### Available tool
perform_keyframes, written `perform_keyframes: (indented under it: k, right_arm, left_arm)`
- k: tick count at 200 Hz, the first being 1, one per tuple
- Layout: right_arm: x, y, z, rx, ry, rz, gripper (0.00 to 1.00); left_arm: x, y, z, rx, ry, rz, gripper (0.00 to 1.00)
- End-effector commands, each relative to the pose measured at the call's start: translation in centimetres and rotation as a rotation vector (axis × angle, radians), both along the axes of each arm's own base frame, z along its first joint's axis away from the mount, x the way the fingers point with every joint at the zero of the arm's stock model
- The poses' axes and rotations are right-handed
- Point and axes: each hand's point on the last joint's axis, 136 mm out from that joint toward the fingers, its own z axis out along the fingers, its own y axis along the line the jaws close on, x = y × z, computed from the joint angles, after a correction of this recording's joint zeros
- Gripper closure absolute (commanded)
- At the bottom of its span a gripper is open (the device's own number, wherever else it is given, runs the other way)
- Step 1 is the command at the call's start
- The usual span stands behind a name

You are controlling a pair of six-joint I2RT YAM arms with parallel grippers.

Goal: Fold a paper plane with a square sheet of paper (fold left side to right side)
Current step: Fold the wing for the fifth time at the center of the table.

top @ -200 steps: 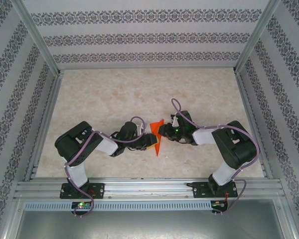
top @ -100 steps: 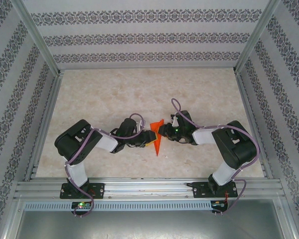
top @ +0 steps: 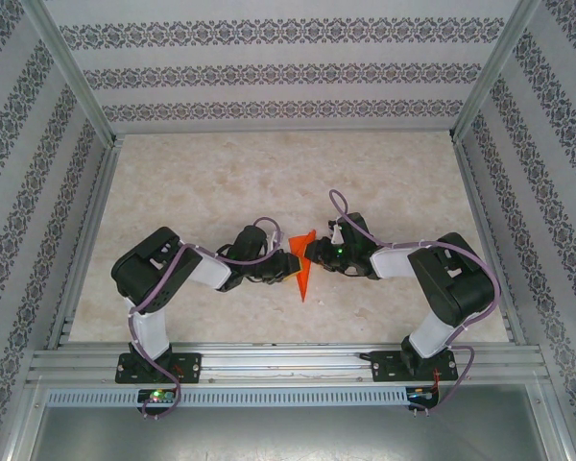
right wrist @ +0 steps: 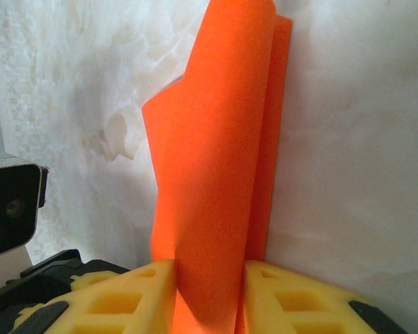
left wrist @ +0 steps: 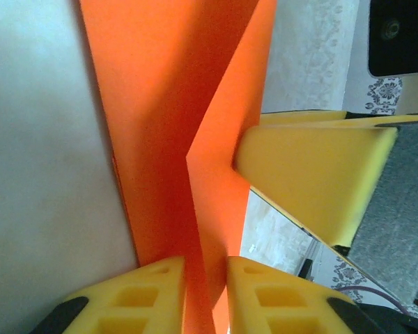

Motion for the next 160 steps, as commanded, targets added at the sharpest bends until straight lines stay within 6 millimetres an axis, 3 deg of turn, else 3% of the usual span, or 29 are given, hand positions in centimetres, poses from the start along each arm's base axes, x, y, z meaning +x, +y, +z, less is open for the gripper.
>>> perform_keyframes:
  k: [1, 49, 160]
  right_arm:
    - [-0.8, -0.3, -2.3, -0.081, 0.031, 0.009, 0.68]
    - [-0.9, -0.5, -2.4, -0.099, 0.034, 0.012, 0.68]
    - [-0.8, -0.3, -2.7, -0.110, 0.041, 0.018, 0.68]
  left_arm:
    - [1.0, 0.4, -1.2, 0.046, -0.019, 0.017, 0.81]
    - [0.8, 1.1, -1.9, 0.079, -0.009, 0.028, 0.91]
    - [-0.6, 2.1, -2.5, 0.105, 0.010, 0.045, 0.93]
